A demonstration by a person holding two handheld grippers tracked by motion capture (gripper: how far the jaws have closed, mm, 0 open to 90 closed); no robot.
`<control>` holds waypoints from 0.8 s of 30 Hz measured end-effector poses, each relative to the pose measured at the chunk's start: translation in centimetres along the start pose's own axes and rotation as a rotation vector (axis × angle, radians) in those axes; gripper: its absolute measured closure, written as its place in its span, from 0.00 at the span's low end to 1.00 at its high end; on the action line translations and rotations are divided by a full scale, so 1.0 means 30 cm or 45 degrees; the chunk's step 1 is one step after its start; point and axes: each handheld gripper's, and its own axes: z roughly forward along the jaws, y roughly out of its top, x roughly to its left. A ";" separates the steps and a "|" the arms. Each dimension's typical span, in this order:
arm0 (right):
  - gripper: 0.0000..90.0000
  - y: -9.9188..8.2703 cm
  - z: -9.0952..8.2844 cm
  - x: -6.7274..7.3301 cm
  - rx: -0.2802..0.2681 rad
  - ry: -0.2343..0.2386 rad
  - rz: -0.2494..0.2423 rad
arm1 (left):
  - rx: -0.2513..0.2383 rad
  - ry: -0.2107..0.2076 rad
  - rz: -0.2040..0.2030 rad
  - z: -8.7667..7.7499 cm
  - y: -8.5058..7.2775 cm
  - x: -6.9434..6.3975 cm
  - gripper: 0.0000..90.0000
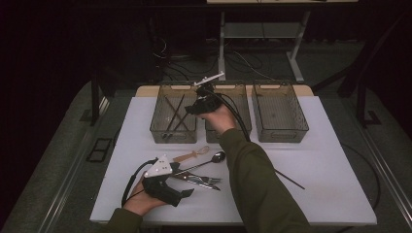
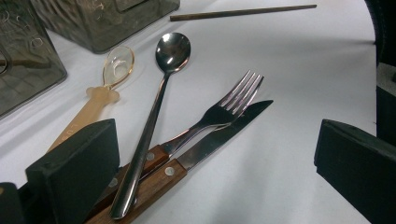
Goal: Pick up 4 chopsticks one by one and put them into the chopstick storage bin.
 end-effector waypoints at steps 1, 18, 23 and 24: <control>0.44 -0.009 -0.012 -0.003 -0.007 0.010 0.001 | 0.000 0.001 -0.004 0.001 -0.001 0.000 0.00; 0.37 -0.149 -0.197 -0.044 -0.051 0.048 -0.067 | -0.010 -0.007 -0.020 0.004 -0.003 0.001 0.00; 0.36 -0.210 -0.239 -0.057 -0.051 0.064 -0.087 | -0.004 -0.009 -0.026 0.006 -0.005 0.005 0.00; 0.36 -0.210 -0.239 -0.057 -0.051 0.064 -0.087 | -0.008 -0.008 -0.026 0.007 -0.005 0.006 0.00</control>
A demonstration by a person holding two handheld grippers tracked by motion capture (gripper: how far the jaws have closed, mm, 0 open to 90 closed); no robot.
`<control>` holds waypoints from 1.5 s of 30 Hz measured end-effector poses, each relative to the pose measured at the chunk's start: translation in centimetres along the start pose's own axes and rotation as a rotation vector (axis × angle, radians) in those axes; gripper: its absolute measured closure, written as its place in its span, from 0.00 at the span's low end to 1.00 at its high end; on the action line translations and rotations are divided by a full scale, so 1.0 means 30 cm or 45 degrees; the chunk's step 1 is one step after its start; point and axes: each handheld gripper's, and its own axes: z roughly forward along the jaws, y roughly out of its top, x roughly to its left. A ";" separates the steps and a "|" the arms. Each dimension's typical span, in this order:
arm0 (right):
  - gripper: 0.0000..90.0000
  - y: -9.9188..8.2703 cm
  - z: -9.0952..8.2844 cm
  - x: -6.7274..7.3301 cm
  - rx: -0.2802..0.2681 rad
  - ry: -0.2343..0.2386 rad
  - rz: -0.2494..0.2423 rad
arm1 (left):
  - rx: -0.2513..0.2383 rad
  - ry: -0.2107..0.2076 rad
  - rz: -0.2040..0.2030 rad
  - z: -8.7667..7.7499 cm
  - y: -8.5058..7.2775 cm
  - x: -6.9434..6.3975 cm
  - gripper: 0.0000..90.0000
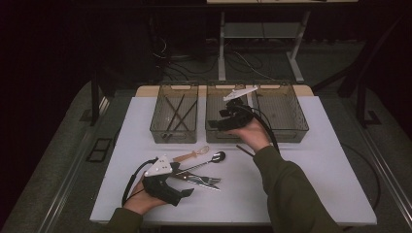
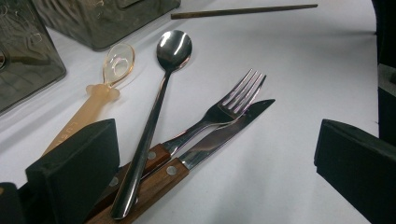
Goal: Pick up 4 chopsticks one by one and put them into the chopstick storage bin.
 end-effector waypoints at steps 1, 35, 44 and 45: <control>0.36 -0.020 -0.015 -0.002 -0.008 0.007 -0.010 | -0.007 0.001 -0.001 0.001 -0.001 0.000 0.00; 0.41 -0.371 -0.278 -0.080 0.061 -0.001 -0.005 | 0.023 0.019 0.034 -0.014 -0.004 0.008 0.00; 0.48 -0.442 -0.333 -0.086 0.100 -0.013 -0.010 | 0.022 0.015 0.033 -0.010 -0.004 0.004 0.00; 0.50 -0.461 -0.342 -0.087 0.116 -0.018 -0.013 | 0.024 0.016 0.034 -0.010 -0.003 0.004 0.00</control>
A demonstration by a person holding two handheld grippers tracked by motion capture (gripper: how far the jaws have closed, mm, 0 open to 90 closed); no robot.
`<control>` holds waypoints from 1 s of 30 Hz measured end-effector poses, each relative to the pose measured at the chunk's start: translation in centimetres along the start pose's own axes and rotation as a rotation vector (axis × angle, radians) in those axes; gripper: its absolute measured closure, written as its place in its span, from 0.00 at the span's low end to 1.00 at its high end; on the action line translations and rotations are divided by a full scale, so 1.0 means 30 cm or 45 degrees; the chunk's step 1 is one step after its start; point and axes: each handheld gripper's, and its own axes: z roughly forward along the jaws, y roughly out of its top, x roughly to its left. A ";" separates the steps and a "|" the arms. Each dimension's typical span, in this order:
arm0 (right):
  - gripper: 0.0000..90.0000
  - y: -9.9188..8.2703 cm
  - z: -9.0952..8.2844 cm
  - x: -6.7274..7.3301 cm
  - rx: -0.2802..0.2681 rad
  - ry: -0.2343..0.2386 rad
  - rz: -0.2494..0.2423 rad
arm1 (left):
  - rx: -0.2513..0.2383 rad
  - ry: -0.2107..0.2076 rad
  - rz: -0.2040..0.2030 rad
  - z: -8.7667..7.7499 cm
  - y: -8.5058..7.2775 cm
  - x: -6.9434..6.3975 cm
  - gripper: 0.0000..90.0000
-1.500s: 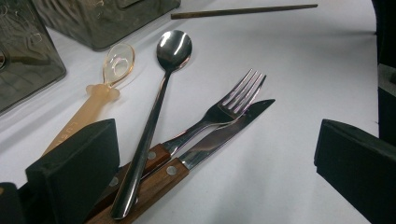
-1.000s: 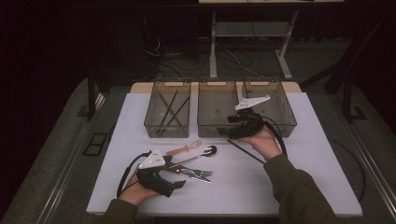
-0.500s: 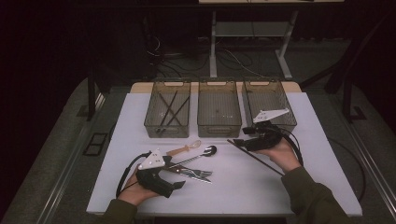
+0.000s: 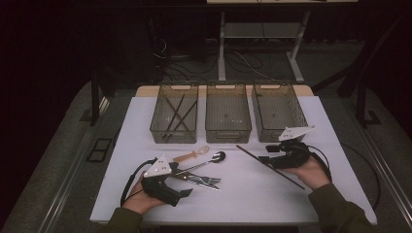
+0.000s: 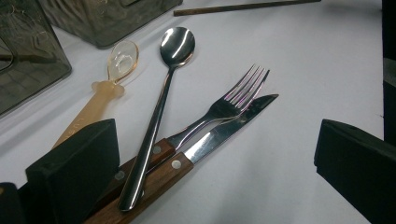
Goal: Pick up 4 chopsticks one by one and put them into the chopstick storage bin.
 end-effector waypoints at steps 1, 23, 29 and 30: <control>0.50 0.000 0.000 0.000 0.000 0.000 0.000 | 0.002 0.000 0.001 0.001 0.000 0.000 0.00; 0.83 -0.156 0.001 -0.055 0.145 -0.036 0.006 | 0.011 -0.005 0.004 0.004 0.001 -0.002 0.00; 0.87 -0.158 0.021 -0.055 0.187 -0.049 -0.015 | 0.013 -0.005 0.005 0.005 0.001 -0.003 0.00; 0.88 -0.158 0.022 -0.055 0.193 -0.048 -0.019 | 0.013 -0.005 0.006 0.005 0.001 -0.003 0.00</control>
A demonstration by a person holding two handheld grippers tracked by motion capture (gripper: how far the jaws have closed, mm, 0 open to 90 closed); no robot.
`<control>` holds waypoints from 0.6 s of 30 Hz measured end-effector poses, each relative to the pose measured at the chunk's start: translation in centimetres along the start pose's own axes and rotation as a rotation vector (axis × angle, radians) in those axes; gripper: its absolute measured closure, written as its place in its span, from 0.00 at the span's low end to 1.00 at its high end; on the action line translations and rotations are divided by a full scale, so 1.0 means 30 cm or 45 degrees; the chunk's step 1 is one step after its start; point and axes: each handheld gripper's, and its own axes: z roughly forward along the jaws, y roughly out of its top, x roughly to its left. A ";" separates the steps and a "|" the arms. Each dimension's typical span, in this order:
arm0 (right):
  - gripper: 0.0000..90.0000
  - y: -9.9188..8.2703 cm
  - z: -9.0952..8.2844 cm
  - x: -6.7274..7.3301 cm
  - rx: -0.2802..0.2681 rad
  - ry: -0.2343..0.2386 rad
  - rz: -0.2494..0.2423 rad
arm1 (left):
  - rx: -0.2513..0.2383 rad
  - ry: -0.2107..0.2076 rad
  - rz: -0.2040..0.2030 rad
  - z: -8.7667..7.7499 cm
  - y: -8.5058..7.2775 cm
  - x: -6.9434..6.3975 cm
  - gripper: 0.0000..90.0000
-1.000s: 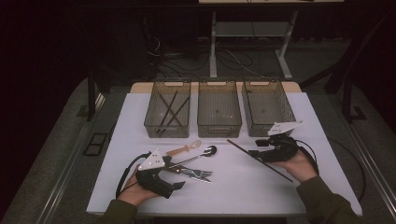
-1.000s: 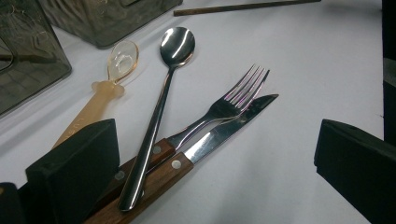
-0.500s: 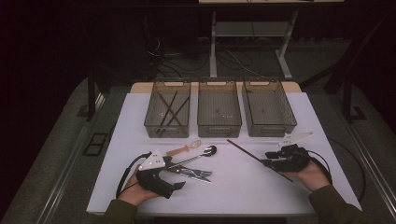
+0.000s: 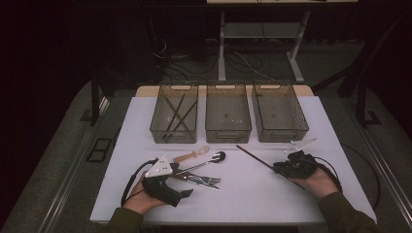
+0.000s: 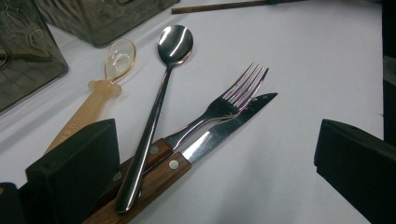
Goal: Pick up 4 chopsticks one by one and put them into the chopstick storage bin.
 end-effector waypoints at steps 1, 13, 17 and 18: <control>0.89 0.000 0.002 0.001 0.004 -0.002 -0.005 | 0.000 0.000 0.000 0.000 0.000 0.000 0.00; 0.94 -0.006 0.008 0.008 0.013 -0.026 -0.049 | 0.000 0.001 0.000 0.002 0.000 -0.001 0.00; 0.94 -0.007 0.008 0.006 0.010 -0.021 -0.055 | 0.001 0.001 0.001 0.002 0.000 -0.002 0.00; 0.94 -0.008 0.008 0.004 0.006 -0.018 -0.061 | 0.000 0.001 0.003 0.002 0.000 -0.001 0.00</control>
